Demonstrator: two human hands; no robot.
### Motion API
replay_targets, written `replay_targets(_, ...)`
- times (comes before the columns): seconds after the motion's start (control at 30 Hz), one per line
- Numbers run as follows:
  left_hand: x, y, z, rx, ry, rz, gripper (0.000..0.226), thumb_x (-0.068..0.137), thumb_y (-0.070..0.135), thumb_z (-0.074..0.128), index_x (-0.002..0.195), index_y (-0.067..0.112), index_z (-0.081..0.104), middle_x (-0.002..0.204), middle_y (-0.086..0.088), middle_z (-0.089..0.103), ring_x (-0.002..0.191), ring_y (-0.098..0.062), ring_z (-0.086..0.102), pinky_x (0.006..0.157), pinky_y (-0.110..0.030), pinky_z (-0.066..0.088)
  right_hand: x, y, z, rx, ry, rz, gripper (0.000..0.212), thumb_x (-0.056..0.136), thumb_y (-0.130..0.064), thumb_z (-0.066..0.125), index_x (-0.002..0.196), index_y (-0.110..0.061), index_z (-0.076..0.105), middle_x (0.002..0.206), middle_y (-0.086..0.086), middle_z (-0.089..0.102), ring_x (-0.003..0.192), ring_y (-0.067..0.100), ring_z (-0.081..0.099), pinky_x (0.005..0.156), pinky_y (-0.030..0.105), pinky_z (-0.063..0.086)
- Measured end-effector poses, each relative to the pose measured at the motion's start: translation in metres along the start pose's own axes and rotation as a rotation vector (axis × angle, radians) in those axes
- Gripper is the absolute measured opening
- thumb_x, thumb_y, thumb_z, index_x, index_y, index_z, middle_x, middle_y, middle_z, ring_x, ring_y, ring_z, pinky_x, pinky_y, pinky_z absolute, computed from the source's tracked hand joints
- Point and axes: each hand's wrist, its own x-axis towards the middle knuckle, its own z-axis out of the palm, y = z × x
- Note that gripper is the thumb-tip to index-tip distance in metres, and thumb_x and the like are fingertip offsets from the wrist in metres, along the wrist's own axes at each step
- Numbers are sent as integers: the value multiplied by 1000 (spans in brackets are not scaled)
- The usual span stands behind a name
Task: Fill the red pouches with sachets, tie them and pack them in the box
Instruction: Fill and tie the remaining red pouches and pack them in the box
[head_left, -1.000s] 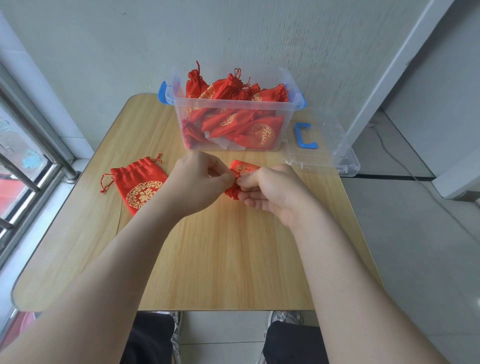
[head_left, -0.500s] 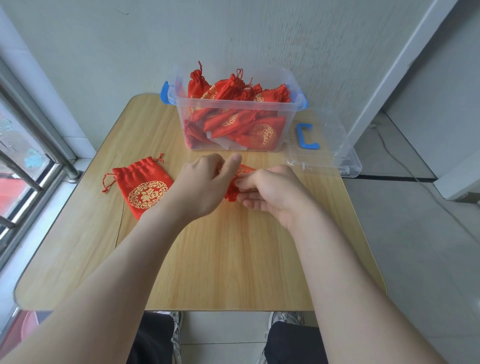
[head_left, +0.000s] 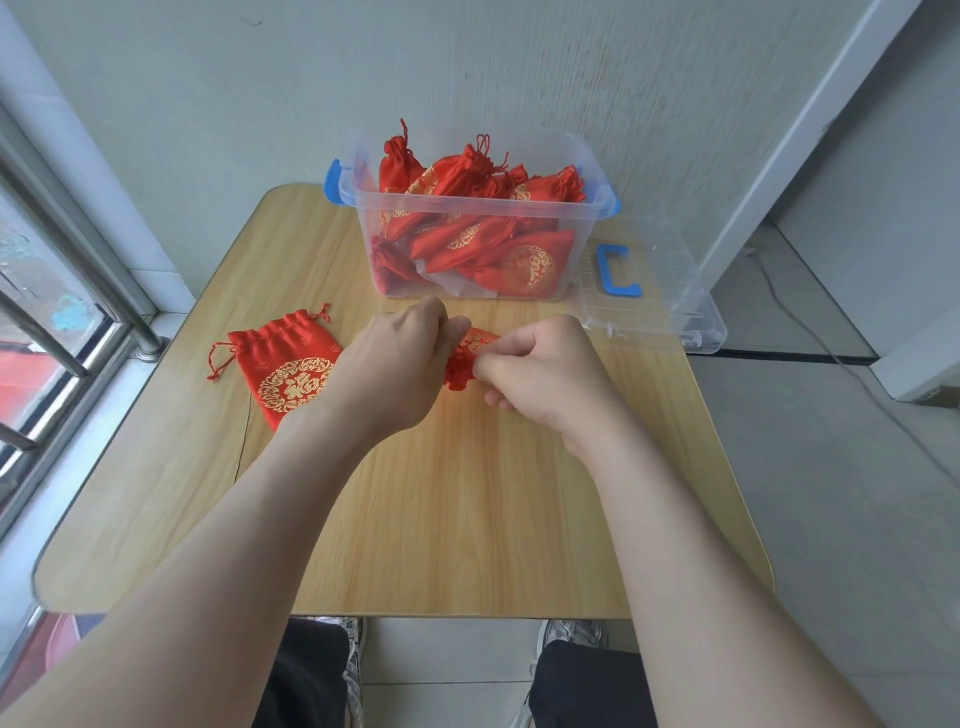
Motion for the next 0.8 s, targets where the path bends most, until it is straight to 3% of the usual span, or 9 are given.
replay_targets(0.1, 2, -2, -3, 43, 6, -22, 46, 112, 45, 42, 79, 12, 49, 71, -4, 57, 67, -30, 57, 67, -53, 53, -1, 0, 0, -179, 31, -64, 12, 82, -28, 78, 72, -22, 79, 71, 0, 76, 62, 15, 72, 49, 19, 49)
replay_targets(0.17, 2, -4, -5, 61, -19, -37, 47, 111, 47, 43, 83, 11, 56, 74, -4, 62, 70, -29, 61, 69, -53, 55, 0, 2, -1, -262, 28, -106, 13, 82, -29, 79, 71, -22, 77, 73, -1, 75, 63, 16, 72, 45, 18, 50)
replay_targets(0.33, 4, -3, -6, 15, -53, -68, 26, 110, 33, 51, 112, 12, 67, 92, -4, 71, 84, -27, 66, 78, -43, 53, 1, 6, 1, -440, 8, -210, 12, 80, -31, 76, 70, -24, 74, 79, -3, 72, 76, 19, 71, 69, 39, 64)
replay_targets(0.47, 4, -3, -8, 8, -71, -109, 29, 110, 28, 49, 113, 10, 72, 97, -5, 73, 91, -27, 69, 82, -42, 53, 3, 7, 4, -484, 67, -290, 8, 81, -28, 74, 75, -25, 71, 80, -6, 68, 82, 18, 66, 71, 34, 59)
replay_targets(0.53, 4, -3, -10, -44, -79, -168, 49, 111, 41, 46, 94, 8, 78, 78, -2, 72, 82, -22, 69, 77, -42, 53, 6, 9, 5, -437, 126, -345, 6, 85, -26, 71, 81, -22, 68, 87, -7, 65, 87, 15, 61, 71, 31, 50)
replay_targets(0.6, 1, 4, -14, -138, -87, -247, 68, 107, 59, 44, 73, 10, 78, 49, 6, 58, 54, -6, 59, 61, -34, 45, 9, 9, 5, -299, 120, -334, 4, 92, -25, 66, 88, -23, 64, 89, -6, 68, 85, 13, 64, 67, 27, 46)
replay_targets(0.63, 0, 7, -16, -197, -89, -273, 71, 103, 65, 47, 68, 11, 77, 43, 8, 53, 46, -5, 53, 54, -29, 40, 9, 9, 6, -218, 89, -315, 3, 95, -25, 63, 93, -24, 62, 89, -5, 71, 82, 12, 67, 64, 27, 47)
replay_targets(0.73, 0, 10, -18, -386, -62, -304, 63, 101, 56, 60, 75, 0, 75, 40, 11, 43, 40, -7, 39, 47, -20, 34, 7, 7, 13, 10, 7, -321, 2, 101, -27, 56, 101, -28, 55, 85, -3, 77, 75, 18, 72, 64, 38, 56)
replay_targets(0.8, 3, 8, -19, -490, -13, -342, 57, 101, 45, 59, 85, -9, 71, 42, 12, 38, 46, -12, 36, 54, -29, 37, 6, 4, 15, 129, -6, -338, 16, 93, -28, 61, 106, -31, 52, 86, -2, 78, 71, 19, 70, 66, 41, 57)
